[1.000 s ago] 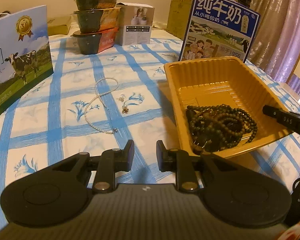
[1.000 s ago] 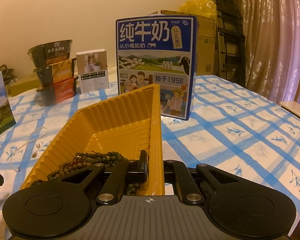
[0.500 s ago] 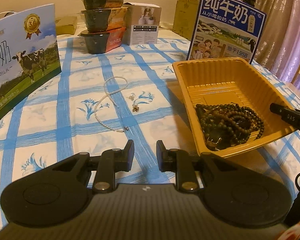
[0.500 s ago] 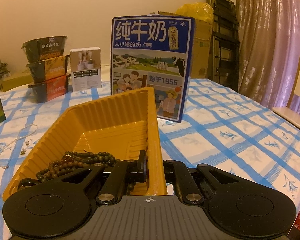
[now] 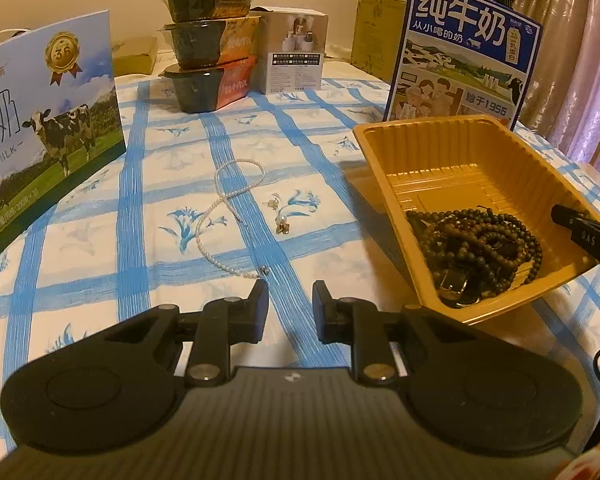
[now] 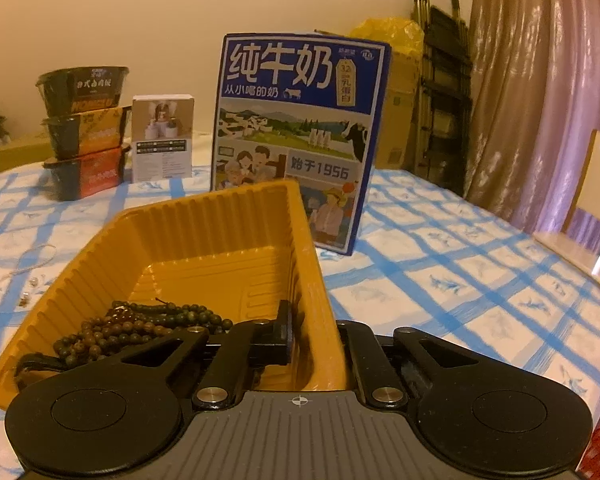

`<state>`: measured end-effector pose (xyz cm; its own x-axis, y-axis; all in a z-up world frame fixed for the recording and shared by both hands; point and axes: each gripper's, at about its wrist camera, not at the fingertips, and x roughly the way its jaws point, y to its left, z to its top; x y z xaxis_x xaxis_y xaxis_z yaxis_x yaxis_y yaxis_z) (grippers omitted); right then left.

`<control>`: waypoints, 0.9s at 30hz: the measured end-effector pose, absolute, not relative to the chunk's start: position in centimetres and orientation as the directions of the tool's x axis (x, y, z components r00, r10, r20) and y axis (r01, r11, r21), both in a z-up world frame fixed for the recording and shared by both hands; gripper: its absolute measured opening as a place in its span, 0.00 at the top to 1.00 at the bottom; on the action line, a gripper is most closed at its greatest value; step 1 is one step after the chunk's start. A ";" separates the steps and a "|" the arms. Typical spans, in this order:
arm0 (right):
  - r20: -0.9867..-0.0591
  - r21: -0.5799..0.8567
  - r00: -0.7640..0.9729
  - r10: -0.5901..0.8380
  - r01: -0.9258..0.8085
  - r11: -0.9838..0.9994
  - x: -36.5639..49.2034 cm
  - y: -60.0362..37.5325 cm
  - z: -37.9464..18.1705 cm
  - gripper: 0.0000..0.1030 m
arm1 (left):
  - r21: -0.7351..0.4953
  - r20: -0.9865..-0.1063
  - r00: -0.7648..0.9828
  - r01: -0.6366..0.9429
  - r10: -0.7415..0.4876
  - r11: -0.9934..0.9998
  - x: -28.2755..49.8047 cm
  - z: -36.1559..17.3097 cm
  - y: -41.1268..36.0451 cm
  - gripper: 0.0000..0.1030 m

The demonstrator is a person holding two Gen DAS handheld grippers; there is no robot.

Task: Organize jewelry
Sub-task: 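Grasp a small gold earring from the cloth with the left gripper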

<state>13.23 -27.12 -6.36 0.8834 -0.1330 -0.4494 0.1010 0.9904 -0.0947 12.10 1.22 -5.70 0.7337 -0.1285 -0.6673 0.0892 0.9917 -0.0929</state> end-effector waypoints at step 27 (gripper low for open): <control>-0.411 -0.081 0.894 -0.178 0.159 0.984 16.2 -26.3 -6.7 0.92 | -0.012 -0.695 0.711 0.140 -0.109 0.990 22.6 -10.2 -0.3 0.80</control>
